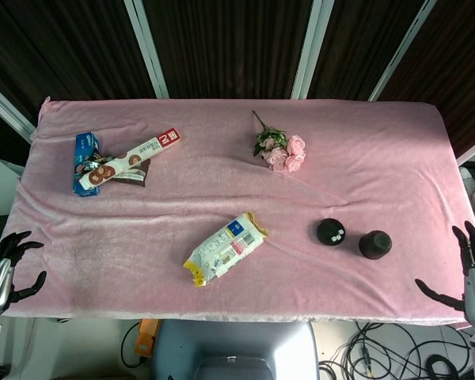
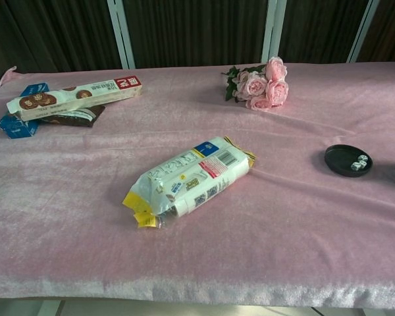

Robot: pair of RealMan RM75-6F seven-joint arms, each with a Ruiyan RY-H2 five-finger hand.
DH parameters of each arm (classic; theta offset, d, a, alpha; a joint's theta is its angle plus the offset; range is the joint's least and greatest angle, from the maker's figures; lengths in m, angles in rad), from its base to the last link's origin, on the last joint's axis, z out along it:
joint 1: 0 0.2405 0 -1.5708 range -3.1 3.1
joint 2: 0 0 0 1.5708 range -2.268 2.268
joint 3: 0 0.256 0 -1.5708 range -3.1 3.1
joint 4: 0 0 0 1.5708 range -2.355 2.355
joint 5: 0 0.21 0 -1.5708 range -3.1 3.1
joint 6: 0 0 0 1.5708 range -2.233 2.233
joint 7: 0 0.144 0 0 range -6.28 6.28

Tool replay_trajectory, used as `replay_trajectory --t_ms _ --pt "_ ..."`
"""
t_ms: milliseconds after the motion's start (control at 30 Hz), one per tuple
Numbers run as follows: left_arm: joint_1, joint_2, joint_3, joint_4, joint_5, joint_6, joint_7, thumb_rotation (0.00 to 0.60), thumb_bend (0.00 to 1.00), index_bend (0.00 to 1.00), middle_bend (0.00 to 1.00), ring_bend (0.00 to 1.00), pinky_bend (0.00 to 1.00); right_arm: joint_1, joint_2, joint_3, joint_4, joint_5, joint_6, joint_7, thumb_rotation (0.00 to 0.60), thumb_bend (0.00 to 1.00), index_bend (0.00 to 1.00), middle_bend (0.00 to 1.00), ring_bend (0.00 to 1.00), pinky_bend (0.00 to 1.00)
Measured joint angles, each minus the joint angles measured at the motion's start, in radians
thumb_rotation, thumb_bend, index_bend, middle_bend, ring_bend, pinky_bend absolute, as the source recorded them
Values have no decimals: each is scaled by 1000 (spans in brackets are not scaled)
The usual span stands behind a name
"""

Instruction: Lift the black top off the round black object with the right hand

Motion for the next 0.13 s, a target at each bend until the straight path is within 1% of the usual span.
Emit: replay_trajectory --t_ms 133 --pt "-3 -2 2 -3 -4 -6 13 600 347 312 119 51 344 -7 -1 9 -10 9 -18 -11 600 178 0 0 0 119"
